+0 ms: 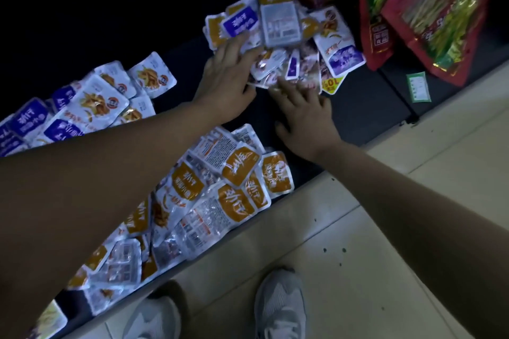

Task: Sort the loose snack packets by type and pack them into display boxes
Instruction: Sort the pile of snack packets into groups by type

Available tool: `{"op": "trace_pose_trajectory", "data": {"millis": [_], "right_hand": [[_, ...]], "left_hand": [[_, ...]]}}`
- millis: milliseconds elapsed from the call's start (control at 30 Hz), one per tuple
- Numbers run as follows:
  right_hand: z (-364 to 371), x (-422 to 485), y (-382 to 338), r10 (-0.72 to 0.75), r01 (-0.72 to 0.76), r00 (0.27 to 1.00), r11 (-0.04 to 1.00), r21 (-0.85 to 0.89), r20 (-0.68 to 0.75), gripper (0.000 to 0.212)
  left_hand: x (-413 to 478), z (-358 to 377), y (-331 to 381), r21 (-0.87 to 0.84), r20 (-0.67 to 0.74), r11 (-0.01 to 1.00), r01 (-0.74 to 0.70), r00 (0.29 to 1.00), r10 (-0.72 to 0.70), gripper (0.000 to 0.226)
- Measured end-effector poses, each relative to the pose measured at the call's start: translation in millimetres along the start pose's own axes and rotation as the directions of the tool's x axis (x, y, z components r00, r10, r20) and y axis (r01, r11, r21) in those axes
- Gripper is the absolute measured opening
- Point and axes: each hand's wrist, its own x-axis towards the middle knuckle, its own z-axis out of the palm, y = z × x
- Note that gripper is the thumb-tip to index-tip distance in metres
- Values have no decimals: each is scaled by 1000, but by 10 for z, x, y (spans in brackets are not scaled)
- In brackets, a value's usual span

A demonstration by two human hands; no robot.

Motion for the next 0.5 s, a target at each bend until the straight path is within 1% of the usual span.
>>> {"op": "trace_pose_trajectory", "data": {"millis": [33, 100, 133, 167, 200, 233, 267, 333, 367, 400, 433, 467, 500], "right_hand": [[5, -29, 15, -35, 35, 999, 999, 30, 1, 67], [-85, -46, 55, -114, 124, 992, 963, 239, -57, 54], [-126, -30, 102, -129, 166, 983, 923, 346, -127, 48], [-164, -13, 162, -104, 182, 972, 900, 395, -210, 45], [-176, 11, 222, -63, 171, 958, 908, 383, -278, 46], [-156, 35, 276, -14, 124, 955, 927, 354, -298, 50], [-130, 57, 309, 35, 60, 961, 942, 329, -275, 55], [-22, 59, 328, 94, -61, 990, 957, 283, -104, 66], [26, 34, 311, 99, -75, 992, 965, 253, -80, 67], [65, 4, 285, 100, -66, 987, 966, 252, -124, 63], [67, -19, 239, 127, -61, 970, 952, 300, -207, 58], [61, -24, 192, 198, -78, 939, 919, 386, -282, 53], [32, -20, 136, 288, -113, 909, 866, 487, -301, 49]], "left_hand": [[70, 3, 37, 10, 2, 1000, 8, 1000, -8, 65], [196, 47, 96, 35, 36, 999, 22, 999, -23, 64], [239, 77, 115, 48, 69, 998, 30, 997, -34, 63], [264, 113, 123, 65, 106, 997, 37, 993, -43, 62], [262, 150, 121, 83, 133, 996, 37, 990, -47, 62], [234, 181, 109, 98, 140, 995, 29, 989, -43, 62], [185, 200, 92, 108, 123, 994, 23, 992, -36, 62], [71, 210, 32, 116, 66, 993, 37, 997, -45, 58], [10, 207, -7, 120, 38, 991, 64, 997, -69, 55], [-51, 210, -57, 121, 12, 987, 104, 994, -106, 53], [-111, 212, -110, 118, -9, 982, 147, 989, -147, 52], [-163, 213, -155, 113, -15, 977, 182, 983, -181, 53], [-207, 217, -186, 113, -8, 973, 200, 980, -201, 56]]}}
